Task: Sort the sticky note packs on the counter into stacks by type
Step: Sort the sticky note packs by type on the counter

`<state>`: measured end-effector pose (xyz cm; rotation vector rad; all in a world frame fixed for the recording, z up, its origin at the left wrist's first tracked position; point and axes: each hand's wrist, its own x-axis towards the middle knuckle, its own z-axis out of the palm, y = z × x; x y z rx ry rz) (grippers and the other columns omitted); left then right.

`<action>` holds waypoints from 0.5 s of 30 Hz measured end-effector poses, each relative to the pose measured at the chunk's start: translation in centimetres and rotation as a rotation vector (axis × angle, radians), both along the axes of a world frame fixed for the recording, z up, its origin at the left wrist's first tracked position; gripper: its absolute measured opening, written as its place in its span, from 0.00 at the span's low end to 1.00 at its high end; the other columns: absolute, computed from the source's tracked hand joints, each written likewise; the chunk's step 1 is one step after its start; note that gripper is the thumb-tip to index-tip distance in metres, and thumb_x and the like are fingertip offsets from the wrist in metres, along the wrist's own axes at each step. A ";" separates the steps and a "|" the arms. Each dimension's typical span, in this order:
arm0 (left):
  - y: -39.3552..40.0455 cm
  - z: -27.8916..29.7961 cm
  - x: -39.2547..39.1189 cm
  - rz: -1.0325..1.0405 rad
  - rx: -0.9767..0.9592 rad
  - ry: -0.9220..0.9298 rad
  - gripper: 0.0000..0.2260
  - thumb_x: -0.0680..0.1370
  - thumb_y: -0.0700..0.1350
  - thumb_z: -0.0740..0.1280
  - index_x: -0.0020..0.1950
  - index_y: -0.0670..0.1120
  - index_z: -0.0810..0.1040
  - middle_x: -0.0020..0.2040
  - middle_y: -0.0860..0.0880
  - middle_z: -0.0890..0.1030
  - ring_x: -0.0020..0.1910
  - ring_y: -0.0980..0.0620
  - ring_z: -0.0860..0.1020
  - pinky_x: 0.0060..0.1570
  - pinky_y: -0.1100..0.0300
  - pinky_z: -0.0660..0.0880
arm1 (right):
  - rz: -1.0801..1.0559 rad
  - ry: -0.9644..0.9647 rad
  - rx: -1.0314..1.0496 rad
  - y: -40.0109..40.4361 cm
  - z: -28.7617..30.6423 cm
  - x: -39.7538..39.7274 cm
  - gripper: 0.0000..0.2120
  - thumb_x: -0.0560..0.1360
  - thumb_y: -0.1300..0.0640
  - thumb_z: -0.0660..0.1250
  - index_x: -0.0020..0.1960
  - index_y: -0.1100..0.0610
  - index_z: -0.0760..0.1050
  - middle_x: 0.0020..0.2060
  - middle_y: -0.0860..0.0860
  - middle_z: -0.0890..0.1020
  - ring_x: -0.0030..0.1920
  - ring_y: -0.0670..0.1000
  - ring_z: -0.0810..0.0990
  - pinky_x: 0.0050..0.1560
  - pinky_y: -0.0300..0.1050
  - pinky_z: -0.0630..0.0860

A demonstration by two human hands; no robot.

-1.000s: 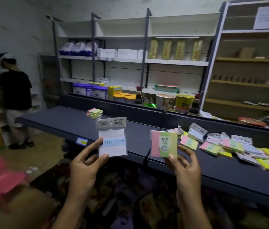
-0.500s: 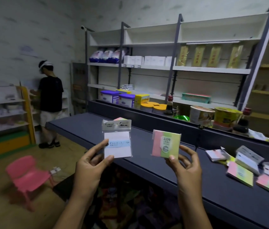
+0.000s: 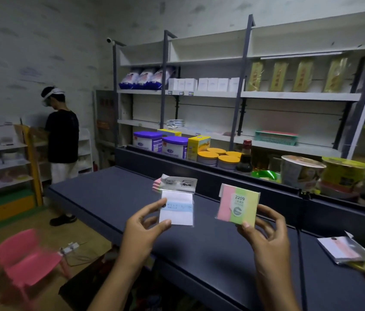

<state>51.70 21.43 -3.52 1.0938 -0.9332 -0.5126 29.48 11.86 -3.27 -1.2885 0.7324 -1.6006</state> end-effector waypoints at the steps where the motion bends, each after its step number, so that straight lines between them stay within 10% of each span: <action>1: -1.1 0.1 0.5 -0.006 0.015 -0.014 0.22 0.72 0.30 0.73 0.61 0.48 0.81 0.58 0.50 0.84 0.55 0.50 0.83 0.52 0.61 0.80 | -0.014 0.011 -0.008 -0.7 0.0 0.3 0.21 0.75 0.72 0.69 0.60 0.51 0.73 0.46 0.46 0.85 0.50 0.41 0.84 0.46 0.40 0.84; 11: -13.3 -0.8 5.3 -0.188 0.179 -0.211 0.21 0.71 0.31 0.75 0.62 0.44 0.81 0.57 0.51 0.83 0.46 0.61 0.81 0.53 0.65 0.77 | -0.172 0.082 -0.036 -5.7 1.2 5.1 0.25 0.75 0.72 0.69 0.63 0.47 0.74 0.53 0.53 0.82 0.48 0.42 0.85 0.44 0.36 0.81; 15: -18.2 -1.7 6.8 -0.263 0.281 -0.259 0.22 0.70 0.30 0.75 0.64 0.40 0.80 0.58 0.43 0.83 0.53 0.46 0.82 0.58 0.55 0.78 | -0.193 0.095 -0.034 -7.2 1.9 7.8 0.23 0.76 0.71 0.68 0.62 0.47 0.75 0.53 0.55 0.83 0.49 0.49 0.85 0.47 0.39 0.82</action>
